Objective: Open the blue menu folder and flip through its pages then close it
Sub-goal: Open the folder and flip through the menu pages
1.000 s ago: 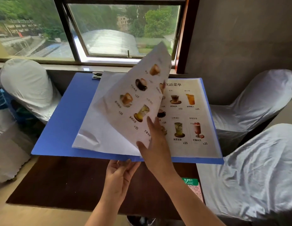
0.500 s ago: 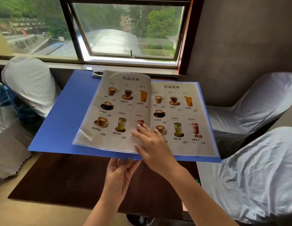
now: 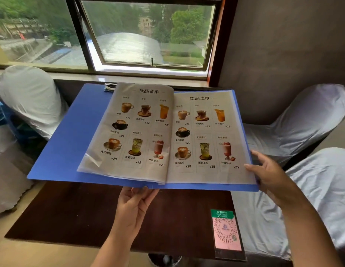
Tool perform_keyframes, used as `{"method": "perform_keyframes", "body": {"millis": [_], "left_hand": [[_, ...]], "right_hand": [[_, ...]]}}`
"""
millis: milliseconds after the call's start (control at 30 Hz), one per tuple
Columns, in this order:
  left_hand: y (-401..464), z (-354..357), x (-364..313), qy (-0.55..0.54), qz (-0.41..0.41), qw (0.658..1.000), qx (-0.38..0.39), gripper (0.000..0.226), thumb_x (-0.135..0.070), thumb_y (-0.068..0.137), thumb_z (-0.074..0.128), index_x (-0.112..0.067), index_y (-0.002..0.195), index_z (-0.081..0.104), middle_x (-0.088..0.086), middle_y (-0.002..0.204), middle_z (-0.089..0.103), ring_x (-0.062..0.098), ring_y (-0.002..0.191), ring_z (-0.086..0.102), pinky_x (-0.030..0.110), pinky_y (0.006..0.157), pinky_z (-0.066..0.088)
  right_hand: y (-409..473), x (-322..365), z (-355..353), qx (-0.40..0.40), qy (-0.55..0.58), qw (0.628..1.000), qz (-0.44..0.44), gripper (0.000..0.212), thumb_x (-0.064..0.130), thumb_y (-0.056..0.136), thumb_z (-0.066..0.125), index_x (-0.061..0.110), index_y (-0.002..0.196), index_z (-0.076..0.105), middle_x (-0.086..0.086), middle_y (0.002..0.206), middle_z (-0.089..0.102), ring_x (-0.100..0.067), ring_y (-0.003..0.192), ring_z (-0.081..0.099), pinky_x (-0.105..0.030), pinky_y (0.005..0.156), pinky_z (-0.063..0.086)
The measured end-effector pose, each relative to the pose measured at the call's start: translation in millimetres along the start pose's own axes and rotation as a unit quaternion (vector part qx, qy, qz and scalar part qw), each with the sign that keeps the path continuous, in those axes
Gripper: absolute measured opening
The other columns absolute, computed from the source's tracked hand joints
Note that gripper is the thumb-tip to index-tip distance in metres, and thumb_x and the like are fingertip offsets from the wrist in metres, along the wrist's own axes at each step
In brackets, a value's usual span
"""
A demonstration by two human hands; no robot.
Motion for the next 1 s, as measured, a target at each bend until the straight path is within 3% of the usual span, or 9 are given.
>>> {"method": "perform_keyframes", "body": {"millis": [100,200,400,633,700,800,867,933,1000], "left_hand": [[1.5,-1.3,-2.4,0.014,0.001,1.0,0.001,0.033,0.005,0.07,0.056,-0.019,0.082,0.073,-0.001,0.066,0.067,0.017,0.076,0.072,0.034,0.069,0.059],[1.8,-1.9,-9.1,0.043,0.01,0.999,0.008,0.032,0.005,0.072,0.055,-0.02,0.084,0.073,0.001,0.07,0.07,0.018,0.078,0.072,0.034,0.07,0.059],[0.8,-4.1,-31.3,0.146,0.052,0.988,0.006,0.028,0.003,0.077,0.054,-0.015,0.095,0.064,0.003,0.078,0.074,0.022,0.086,0.072,0.032,0.071,0.059],[-4.3,3.2,-54.5,0.37,0.123,0.921,0.016,0.028,0.005,0.084,0.055,-0.018,0.098,0.06,0.008,0.09,0.075,0.019,0.088,0.071,0.02,0.073,0.057],[-4.9,6.8,-58.9,0.353,0.109,0.928,0.039,0.029,0.008,0.084,0.054,-0.018,0.093,0.064,0.007,0.093,0.073,0.02,0.089,0.071,0.028,0.077,0.058],[-3.8,18.9,-63.2,0.168,0.039,0.982,0.083,0.027,-0.01,0.083,0.04,-0.014,0.092,0.065,0.012,0.1,0.069,0.028,0.096,0.065,0.036,0.08,0.058],[6.2,23.5,-65.4,0.202,0.03,0.977,0.061,0.024,-0.019,0.09,0.041,-0.015,0.094,0.064,0.004,0.089,0.073,0.026,0.091,0.065,0.032,0.072,0.058],[17.4,25.3,-63.2,0.261,0.013,0.964,0.042,0.025,-0.014,0.096,0.04,-0.018,0.087,0.063,-0.004,0.069,0.075,0.021,0.078,0.066,0.023,0.057,0.058],[24.3,28.1,-57.3,0.275,-0.016,0.959,0.063,0.035,-0.012,0.092,0.043,-0.021,0.076,0.073,-0.002,0.069,0.076,0.015,0.069,0.071,0.023,0.053,0.057]], "right_hand": [[0.2,-8.1,0.6,0.023,0.034,0.999,-0.027,0.057,0.012,0.083,0.058,0.024,0.135,0.041,-0.011,0.105,0.07,-0.03,0.101,0.066,-0.047,0.075,0.059],[-2.1,-9.8,5.0,0.038,0.062,0.996,-0.046,0.066,0.02,0.074,0.062,0.029,0.135,0.04,-0.011,0.108,0.07,-0.029,0.102,0.066,-0.046,0.074,0.06],[-0.8,-14.3,20.9,0.071,0.068,0.993,-0.069,0.059,0.01,0.086,0.054,0.035,0.135,0.036,-0.012,0.108,0.069,-0.03,0.099,0.068,-0.043,0.069,0.061],[-1.3,-17.0,38.8,0.098,0.112,0.986,-0.081,0.057,0.014,0.077,0.058,0.042,0.125,0.042,-0.008,0.106,0.07,-0.029,0.097,0.069,-0.042,0.066,0.061],[-0.8,-18.1,38.7,0.095,0.123,0.984,-0.084,0.058,0.015,0.076,0.058,0.041,0.126,0.042,-0.006,0.103,0.071,-0.028,0.096,0.069,-0.039,0.064,0.061],[-1.0,-22.0,39.5,0.101,0.144,0.981,-0.081,0.059,0.015,0.076,0.059,0.038,0.128,0.044,-0.006,0.104,0.071,-0.03,0.097,0.069,-0.04,0.063,0.061],[-2.2,-23.1,44.6,0.117,0.157,0.977,-0.078,0.058,0.014,0.077,0.059,0.039,0.127,0.046,-0.009,0.109,0.069,-0.033,0.099,0.067,-0.043,0.065,0.061],[-3.1,-21.4,48.8,0.129,0.165,0.974,-0.082,0.057,0.014,0.077,0.06,0.039,0.127,0.048,-0.009,0.111,0.069,-0.033,0.1,0.067,-0.043,0.066,0.061],[-3.7,-19.3,51.0,0.137,0.17,0.972,-0.084,0.056,0.014,0.077,0.06,0.04,0.125,0.049,-0.007,0.109,0.07,-0.031,0.1,0.067,-0.041,0.064,0.061]]}}
Point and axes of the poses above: each hand's wrist, its own y-axis towards the middle knuckle, its own z-axis out of the palm, x = y × z, the point moved 9 cm from there along y, towards the middle knuckle
